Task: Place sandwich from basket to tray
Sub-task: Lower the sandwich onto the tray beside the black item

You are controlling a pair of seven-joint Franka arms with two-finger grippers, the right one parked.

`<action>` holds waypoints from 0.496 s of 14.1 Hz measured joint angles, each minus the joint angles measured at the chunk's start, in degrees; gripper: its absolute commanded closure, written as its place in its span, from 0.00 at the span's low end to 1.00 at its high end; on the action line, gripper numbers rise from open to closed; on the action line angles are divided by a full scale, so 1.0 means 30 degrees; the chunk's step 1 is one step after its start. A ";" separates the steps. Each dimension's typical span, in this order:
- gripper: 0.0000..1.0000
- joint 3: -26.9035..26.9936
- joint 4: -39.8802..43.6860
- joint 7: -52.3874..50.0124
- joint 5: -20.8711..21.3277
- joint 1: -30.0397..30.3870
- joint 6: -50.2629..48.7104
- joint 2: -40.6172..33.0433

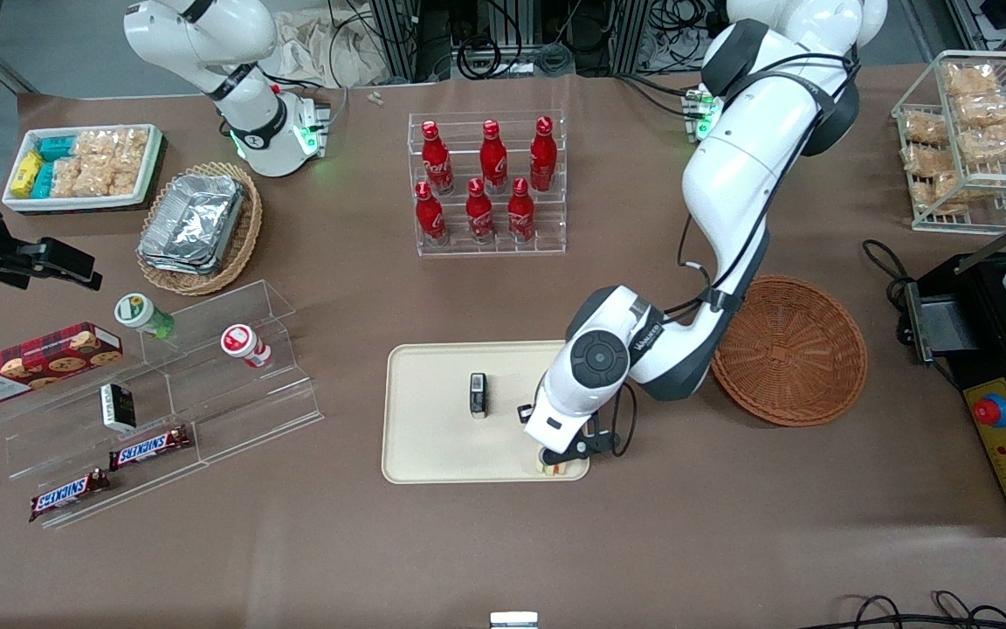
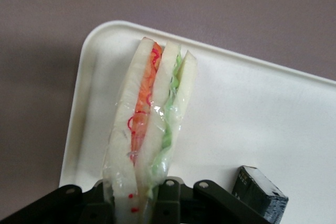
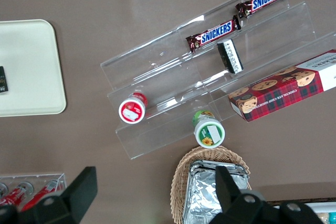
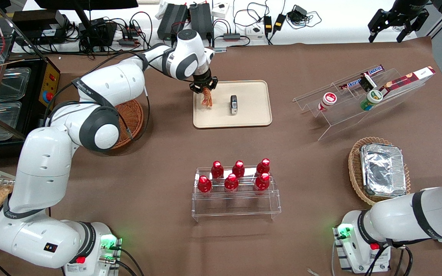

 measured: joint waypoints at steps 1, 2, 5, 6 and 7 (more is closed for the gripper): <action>0.94 0.0000 -0.0142 -0.0049 0.0010 -0.0026 -0.0017 0.0003; 0.94 0.0028 -0.0307 -0.0071 0.0017 -0.0023 -0.0028 0.0006; 0.93 0.0120 -0.0593 -0.0080 0.0082 0.0036 -0.0202 -0.0101; 0.93 0.0126 -0.0677 -0.0080 0.0116 0.0040 -0.0483 -0.0199; 0.92 0.0126 -0.0745 -0.0081 0.0143 0.0039 -0.0810 -0.0290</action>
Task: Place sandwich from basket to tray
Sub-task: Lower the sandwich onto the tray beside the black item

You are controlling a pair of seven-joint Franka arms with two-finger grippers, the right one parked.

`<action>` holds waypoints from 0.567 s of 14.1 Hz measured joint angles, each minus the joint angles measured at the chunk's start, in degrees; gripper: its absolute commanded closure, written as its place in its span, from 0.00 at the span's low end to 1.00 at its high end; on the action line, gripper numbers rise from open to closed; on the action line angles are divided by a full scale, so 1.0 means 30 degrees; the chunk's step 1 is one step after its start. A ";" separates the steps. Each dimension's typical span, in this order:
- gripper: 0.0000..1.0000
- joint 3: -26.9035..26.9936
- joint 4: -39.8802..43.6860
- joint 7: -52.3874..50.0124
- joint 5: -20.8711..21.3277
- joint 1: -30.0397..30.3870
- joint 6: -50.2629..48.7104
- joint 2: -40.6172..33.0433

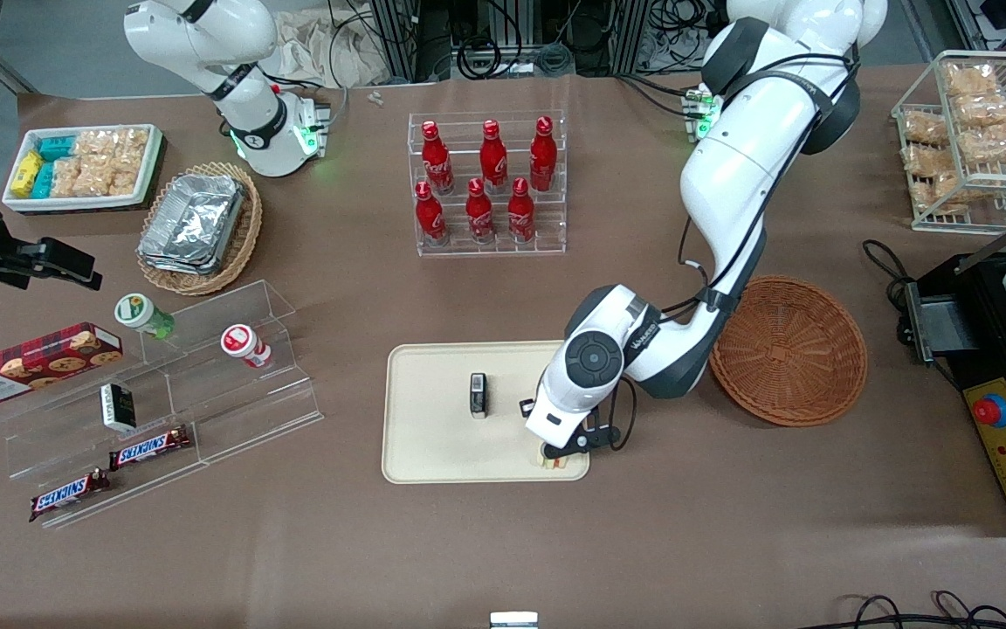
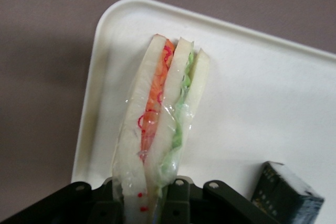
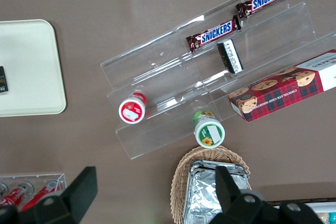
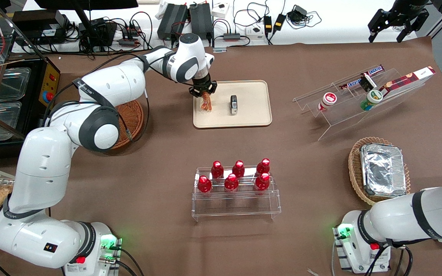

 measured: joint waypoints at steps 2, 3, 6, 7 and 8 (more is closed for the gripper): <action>0.89 0.0008 -0.0074 0.0000 0.0033 0.0003 -0.0629 -0.0179; 0.84 0.0015 -0.0089 -0.0001 0.0042 0.0006 -0.0820 -0.0247; 0.00 0.0019 -0.0118 -0.0107 0.0046 0.0006 -0.1088 -0.0373; 0.00 0.0019 -0.0127 -0.0295 0.0047 0.0006 -0.1092 -0.0387; 0.00 0.0019 -0.0132 -0.0501 0.0053 0.0006 -0.1093 -0.0390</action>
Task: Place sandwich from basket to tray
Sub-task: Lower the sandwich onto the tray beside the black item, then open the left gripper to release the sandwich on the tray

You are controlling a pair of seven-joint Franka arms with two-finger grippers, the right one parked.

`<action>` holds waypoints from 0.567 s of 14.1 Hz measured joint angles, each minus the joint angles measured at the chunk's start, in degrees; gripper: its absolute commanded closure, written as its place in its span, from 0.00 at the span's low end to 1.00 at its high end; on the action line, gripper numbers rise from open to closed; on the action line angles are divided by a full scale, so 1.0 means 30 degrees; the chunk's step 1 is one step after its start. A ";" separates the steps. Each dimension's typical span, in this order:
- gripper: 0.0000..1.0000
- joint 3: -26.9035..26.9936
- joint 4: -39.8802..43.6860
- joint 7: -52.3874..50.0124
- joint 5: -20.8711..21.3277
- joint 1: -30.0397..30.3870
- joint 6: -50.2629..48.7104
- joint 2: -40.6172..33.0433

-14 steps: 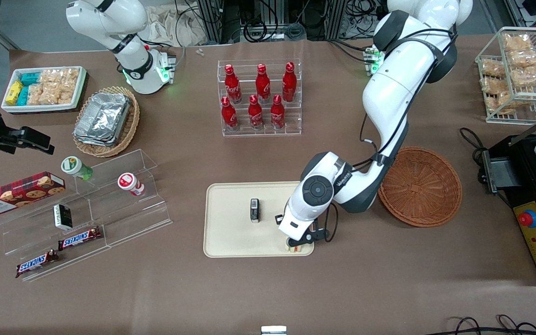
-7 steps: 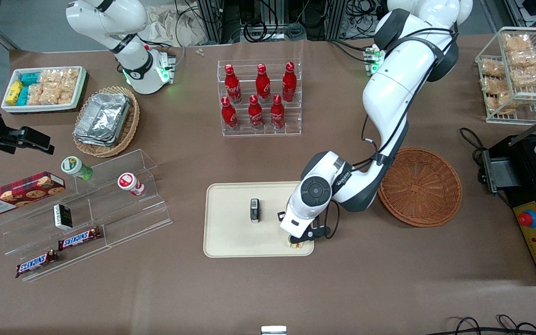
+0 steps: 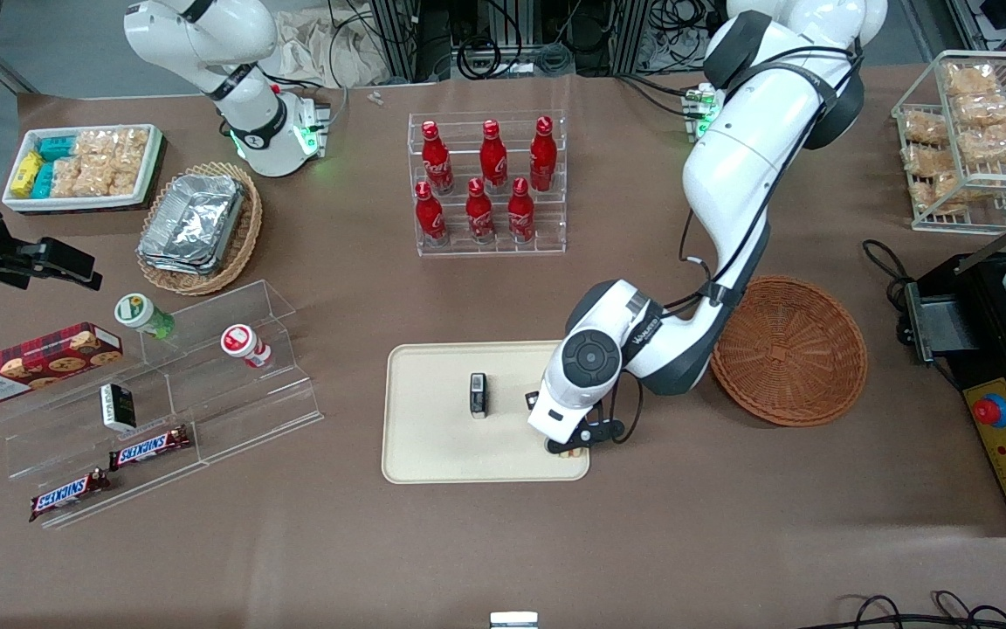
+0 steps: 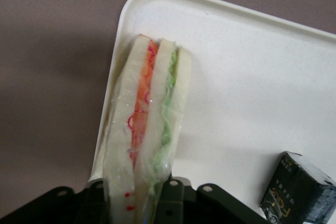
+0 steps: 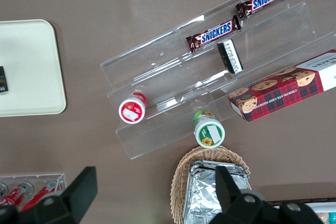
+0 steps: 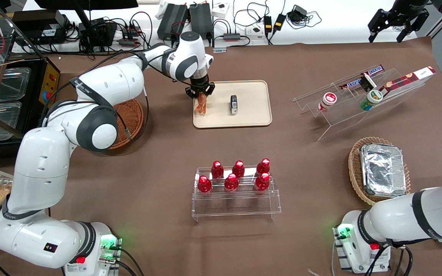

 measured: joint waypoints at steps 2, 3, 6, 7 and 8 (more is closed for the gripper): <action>0.00 0.0000 0.0000 -0.0180 0.0002 0.0000 0.0002 -0.0061; 0.00 0.0000 0.0000 -0.0194 0.0002 0.0000 0.0002 -0.0165; 0.00 -0.0001 0.0005 -0.0332 0.0001 0.0006 -0.0223 -0.0821; 0.00 -0.0002 0.0012 -0.0461 0.0000 0.0007 -0.0425 -0.1195; 0.00 -0.0003 0.0023 -0.0676 -0.0002 0.0013 -0.0631 -0.1640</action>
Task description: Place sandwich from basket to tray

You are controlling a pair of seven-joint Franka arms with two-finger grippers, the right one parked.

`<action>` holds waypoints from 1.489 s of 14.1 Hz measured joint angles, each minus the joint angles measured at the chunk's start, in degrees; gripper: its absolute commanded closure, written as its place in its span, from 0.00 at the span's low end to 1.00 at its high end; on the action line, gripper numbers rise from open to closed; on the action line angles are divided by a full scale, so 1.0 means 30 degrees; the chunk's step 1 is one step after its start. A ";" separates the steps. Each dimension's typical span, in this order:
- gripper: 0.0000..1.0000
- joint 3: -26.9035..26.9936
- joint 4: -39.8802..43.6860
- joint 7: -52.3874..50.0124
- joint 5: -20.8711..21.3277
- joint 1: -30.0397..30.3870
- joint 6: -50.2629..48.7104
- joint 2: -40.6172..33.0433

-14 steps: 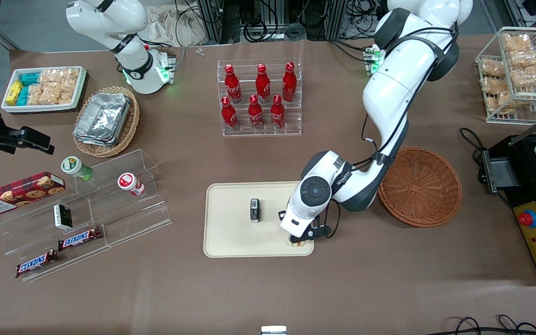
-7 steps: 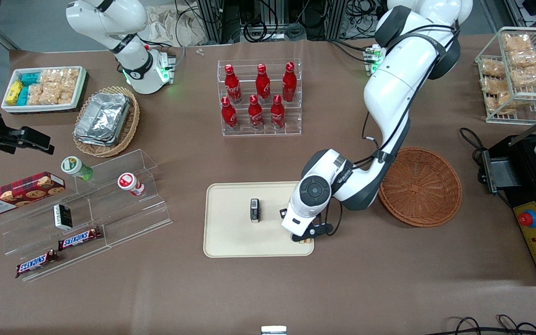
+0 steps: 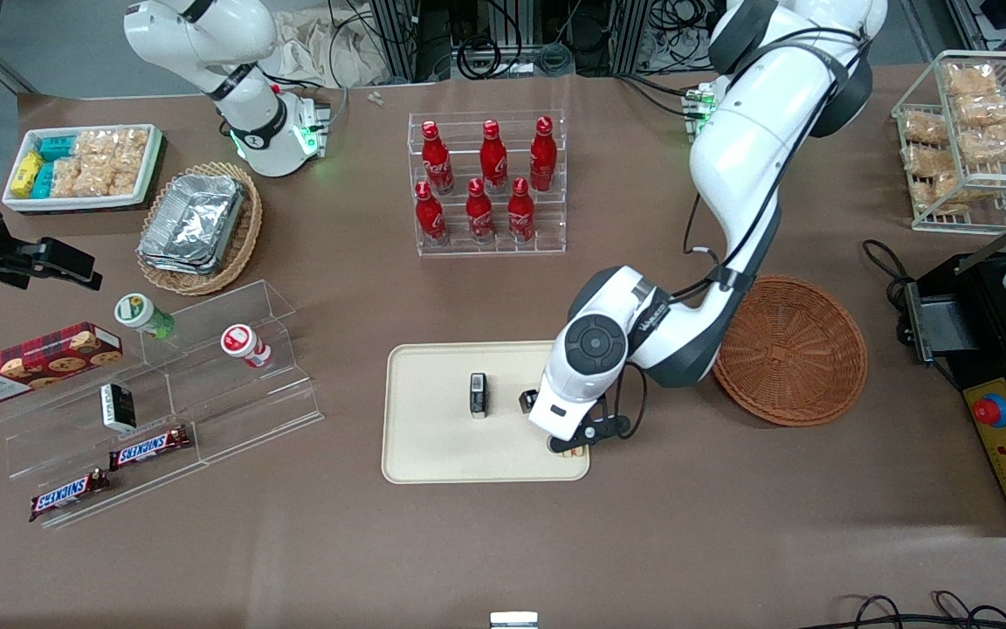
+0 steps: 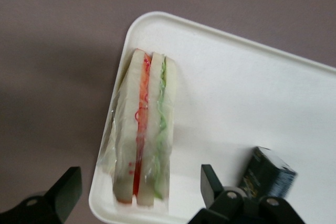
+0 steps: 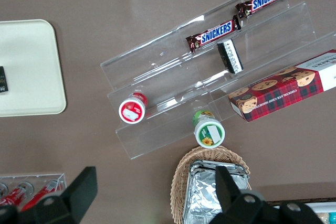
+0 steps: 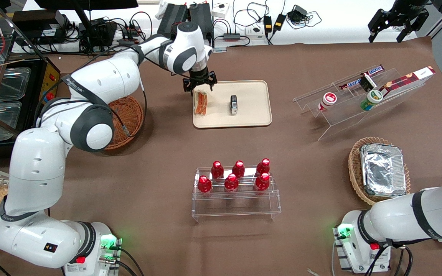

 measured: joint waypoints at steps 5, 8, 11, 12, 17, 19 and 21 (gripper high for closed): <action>0.00 0.0683 0.0040 -0.0451 0.0000 0.0279 -0.2302 -0.2849; 0.00 0.2713 0.0034 0.0091 -0.0020 0.0438 -0.4588 -0.5146; 0.00 0.4158 -0.1560 0.1711 -0.0227 0.0511 -0.5294 -0.7751; 0.00 0.4669 -0.2974 0.1965 -0.0547 0.0486 -0.4557 -0.8873; 0.00 0.7884 -1.0793 0.6036 -0.1876 0.0530 -0.1851 -1.4859; 0.00 0.8804 -1.2190 0.7856 -0.1940 0.0529 -0.1742 -1.6403; 0.00 0.9408 -1.2646 0.9634 -0.1991 0.0524 -0.1705 -1.7036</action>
